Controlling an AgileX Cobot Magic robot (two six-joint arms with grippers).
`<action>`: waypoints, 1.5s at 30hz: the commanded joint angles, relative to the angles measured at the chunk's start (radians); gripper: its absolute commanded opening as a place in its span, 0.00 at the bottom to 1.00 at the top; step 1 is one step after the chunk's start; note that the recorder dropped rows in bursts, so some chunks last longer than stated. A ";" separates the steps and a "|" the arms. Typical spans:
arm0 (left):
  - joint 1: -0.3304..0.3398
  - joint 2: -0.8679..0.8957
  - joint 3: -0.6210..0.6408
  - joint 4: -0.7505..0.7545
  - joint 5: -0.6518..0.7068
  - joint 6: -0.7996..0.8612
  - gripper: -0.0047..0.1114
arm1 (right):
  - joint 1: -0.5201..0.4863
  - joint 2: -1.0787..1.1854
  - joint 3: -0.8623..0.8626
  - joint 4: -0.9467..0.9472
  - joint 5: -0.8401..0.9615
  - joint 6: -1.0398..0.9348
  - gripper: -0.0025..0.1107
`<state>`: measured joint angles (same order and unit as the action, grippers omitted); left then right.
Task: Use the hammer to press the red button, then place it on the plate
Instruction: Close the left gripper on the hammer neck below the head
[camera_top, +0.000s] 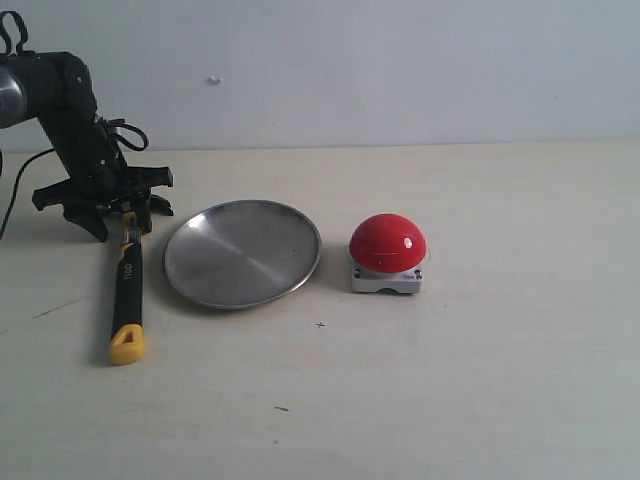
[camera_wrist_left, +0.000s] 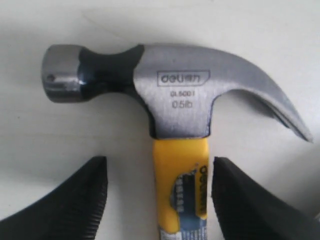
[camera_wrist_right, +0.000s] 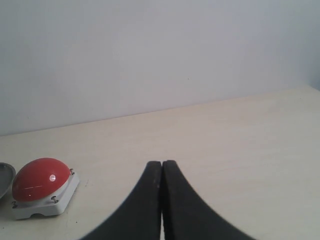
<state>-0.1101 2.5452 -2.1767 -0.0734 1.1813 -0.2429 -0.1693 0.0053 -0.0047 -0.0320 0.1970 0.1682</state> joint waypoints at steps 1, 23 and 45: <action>0.000 0.013 -0.001 0.010 -0.011 0.004 0.56 | -0.005 -0.005 0.005 0.002 -0.004 0.000 0.02; 0.000 0.013 -0.001 0.010 -0.041 0.054 0.56 | -0.005 -0.005 0.005 0.002 -0.004 0.000 0.02; -0.037 0.013 -0.044 0.082 0.037 -0.011 0.56 | -0.005 -0.005 0.005 0.002 -0.004 0.000 0.02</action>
<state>-0.1341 2.5559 -2.2090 -0.0120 1.1945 -0.2363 -0.1693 0.0053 -0.0047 -0.0320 0.1970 0.1682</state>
